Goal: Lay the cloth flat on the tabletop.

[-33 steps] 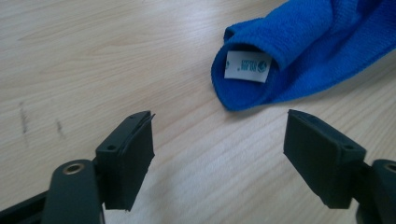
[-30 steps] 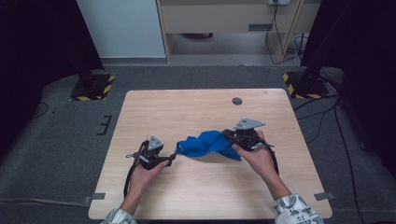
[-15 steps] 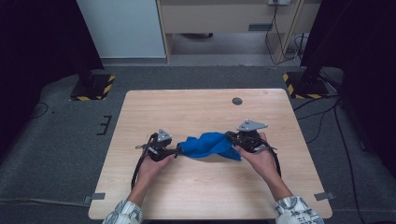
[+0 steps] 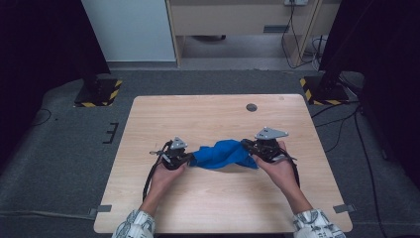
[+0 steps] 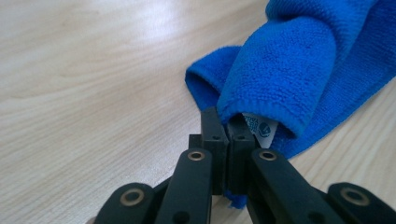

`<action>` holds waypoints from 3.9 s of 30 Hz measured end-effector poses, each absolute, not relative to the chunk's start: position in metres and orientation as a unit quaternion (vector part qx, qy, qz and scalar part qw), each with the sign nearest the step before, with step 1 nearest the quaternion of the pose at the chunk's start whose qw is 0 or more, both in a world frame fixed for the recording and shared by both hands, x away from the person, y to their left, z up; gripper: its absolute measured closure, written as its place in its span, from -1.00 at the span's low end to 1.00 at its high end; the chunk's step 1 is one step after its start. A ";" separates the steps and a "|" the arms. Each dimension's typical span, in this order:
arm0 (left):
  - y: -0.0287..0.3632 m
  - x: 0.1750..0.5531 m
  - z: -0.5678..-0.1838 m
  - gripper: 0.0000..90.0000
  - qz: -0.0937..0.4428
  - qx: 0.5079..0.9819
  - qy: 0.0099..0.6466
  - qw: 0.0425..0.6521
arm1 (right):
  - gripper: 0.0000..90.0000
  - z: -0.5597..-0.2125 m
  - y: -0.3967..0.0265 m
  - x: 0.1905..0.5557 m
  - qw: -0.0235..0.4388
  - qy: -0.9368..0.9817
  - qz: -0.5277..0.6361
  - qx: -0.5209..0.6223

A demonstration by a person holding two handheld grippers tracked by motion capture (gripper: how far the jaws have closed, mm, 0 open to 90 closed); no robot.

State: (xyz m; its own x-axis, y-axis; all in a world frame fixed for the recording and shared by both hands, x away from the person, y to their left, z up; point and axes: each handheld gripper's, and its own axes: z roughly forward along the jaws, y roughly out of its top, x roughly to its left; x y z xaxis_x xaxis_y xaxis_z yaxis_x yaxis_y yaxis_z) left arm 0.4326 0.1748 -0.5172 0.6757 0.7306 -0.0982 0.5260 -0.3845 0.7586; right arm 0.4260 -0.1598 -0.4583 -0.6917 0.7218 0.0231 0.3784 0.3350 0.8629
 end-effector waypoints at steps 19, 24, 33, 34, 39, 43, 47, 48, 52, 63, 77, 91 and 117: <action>0.208 0.436 -0.521 0.61 0.164 0.801 0.449 0.359 | 0.84 -0.456 -0.189 0.430 0.194 0.777 0.462 0.383; 0.209 0.427 -0.518 -0.07 0.182 0.798 0.447 0.362 | 0.83 -0.460 -0.186 0.430 0.192 0.781 0.458 0.379; 0.204 0.392 -0.501 -0.16 0.205 0.786 0.423 0.401 | 0.81 -0.461 -0.183 0.428 0.190 0.784 0.458 0.374; 0.201 0.387 -0.501 -0.12 0.202 0.789 0.416 0.405 | 0.81 -0.461 -0.182 0.428 0.190 0.783 0.458 0.375; 0.174 0.376 -0.501 -0.12 0.186 0.805 0.380 0.416 | 0.81 -0.462 -0.181 0.427 0.189 0.785 0.458 0.373; 0.157 0.374 -0.506 -0.09 0.163 0.814 0.364 0.422 | 0.80 -0.462 -0.181 0.426 0.190 0.784 0.458 0.373; 0.141 0.372 -0.512 -0.07 0.147 0.826 0.348 0.418 | 0.80 -0.463 -0.180 0.426 0.189 0.785 0.458 0.372; 0.138 0.373 -0.513 -0.08 0.144 0.827 0.347 0.418 | 0.79 -0.463 -0.180 0.426 0.189 0.786 0.457 0.371; 0.127 0.374 -0.520 -0.07 0.133 0.833 0.342 0.415 | 0.79 -0.463 -0.179 0.425 0.188 0.785 0.459 0.371; 0.113 0.378 -0.532 -0.12 0.124 0.852 0.331 0.387 | 0.77 -0.463 -0.179 0.425 0.186 0.786 0.459 0.371; 0.113 0.379 -0.534 0.72 0.145 0.853 0.313 0.391 | 0.74 -0.463 -0.179 0.424 0.185 0.785 0.459 0.373; 0.151 0.385 -0.505 0.94 0.179 0.802 0.368 0.434 | 0.71 -0.471 -0.181 0.426 0.184 0.790 0.446 0.379; 0.191 0.397 -0.486 0.94 0.206 0.761 0.411 0.458 | 0.89 -0.462 -0.177 0.423 0.187 0.780 0.472 0.365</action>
State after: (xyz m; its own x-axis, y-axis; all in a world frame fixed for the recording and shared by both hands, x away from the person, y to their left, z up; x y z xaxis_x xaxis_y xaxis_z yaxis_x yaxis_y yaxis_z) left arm 0.3975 0.1911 -0.4857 0.5774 0.8140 -0.0633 0.4372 -0.2428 0.8660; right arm 0.4231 -0.1775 -0.4620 -0.6635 0.7464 0.0520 0.3930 0.2885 0.8731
